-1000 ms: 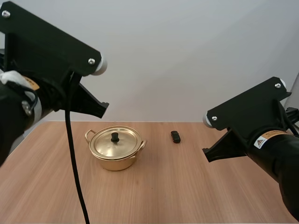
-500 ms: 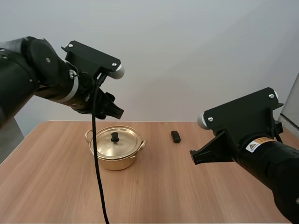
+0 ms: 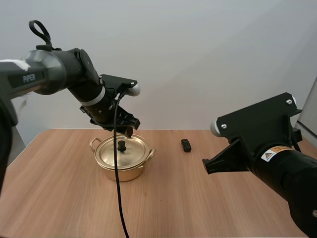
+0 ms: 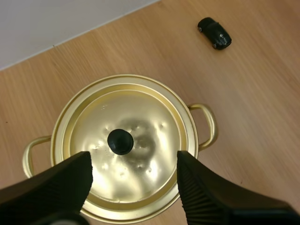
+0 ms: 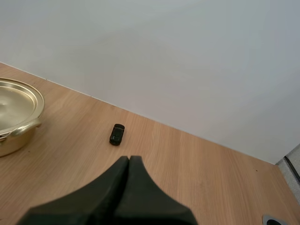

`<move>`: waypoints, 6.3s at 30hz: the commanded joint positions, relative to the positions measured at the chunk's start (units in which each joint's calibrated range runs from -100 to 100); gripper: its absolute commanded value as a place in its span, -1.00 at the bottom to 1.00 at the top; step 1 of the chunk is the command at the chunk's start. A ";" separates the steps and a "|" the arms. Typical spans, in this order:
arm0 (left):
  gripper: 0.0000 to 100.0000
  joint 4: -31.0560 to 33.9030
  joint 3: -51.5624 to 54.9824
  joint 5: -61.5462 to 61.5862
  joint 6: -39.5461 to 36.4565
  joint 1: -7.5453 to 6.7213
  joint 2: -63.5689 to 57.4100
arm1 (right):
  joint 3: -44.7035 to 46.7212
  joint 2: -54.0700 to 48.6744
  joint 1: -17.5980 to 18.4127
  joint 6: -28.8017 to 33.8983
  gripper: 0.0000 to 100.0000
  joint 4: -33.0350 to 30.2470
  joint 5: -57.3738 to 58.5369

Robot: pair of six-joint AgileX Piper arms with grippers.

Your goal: Open the pot, put the car inside, and close it

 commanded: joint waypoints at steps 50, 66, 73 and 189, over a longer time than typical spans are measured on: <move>-1.00 -7.92 -5.17 -12.40 1.31 0.98 -36.78 | -10.51 46.76 2.73 -17.94 -1.00 21.49 -20.47; -1.00 -10.69 -6.48 -9.59 -0.40 6.71 -39.00 | -28.23 73.67 3.24 -16.07 0.83 24.83 -25.72; -1.00 -10.69 -6.48 -7.71 -0.40 6.71 -39.00 | -32.57 81.33 3.24 -15.48 0.82 24.91 -20.10; -1.00 -16.09 -1.13 -2.33 8.02 7.71 -36.64 | -37.58 79.54 7.93 -44.53 -1.00 44.99 3.15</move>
